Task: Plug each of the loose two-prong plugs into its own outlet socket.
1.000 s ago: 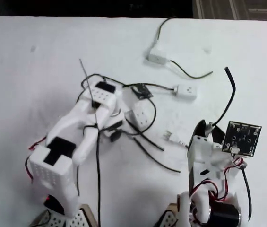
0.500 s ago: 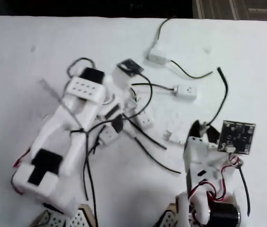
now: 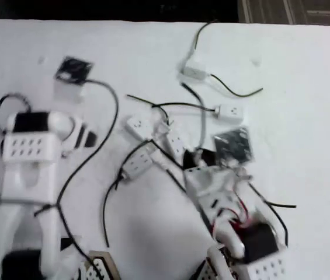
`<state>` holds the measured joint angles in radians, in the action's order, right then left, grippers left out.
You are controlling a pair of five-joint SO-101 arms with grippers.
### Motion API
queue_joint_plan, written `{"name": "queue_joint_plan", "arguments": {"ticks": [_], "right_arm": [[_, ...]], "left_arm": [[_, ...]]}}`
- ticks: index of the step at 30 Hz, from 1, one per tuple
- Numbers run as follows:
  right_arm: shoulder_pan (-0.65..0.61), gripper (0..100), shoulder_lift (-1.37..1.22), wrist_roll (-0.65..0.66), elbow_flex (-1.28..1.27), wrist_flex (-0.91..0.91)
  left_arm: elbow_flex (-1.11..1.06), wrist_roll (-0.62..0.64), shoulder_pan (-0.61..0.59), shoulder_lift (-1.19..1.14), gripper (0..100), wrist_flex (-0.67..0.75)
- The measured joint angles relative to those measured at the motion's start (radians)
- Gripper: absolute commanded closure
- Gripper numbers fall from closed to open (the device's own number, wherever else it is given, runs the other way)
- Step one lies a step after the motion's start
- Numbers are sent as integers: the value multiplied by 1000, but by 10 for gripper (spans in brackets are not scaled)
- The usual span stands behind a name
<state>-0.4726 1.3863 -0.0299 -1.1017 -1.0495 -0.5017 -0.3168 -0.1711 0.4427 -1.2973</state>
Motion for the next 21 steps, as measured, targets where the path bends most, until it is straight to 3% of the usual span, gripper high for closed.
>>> {"name": "queue_joint_plan", "arguments": {"ticks": [10, 21], "right_arm": [[-176, 981, -459, 0, 0, 371], [-219, 981, -861, 60, 0, 738]], "left_arm": [[-453, 101, -233, 351, 748, 261], [-674, 101, -258, 420, 748, 410]]}}
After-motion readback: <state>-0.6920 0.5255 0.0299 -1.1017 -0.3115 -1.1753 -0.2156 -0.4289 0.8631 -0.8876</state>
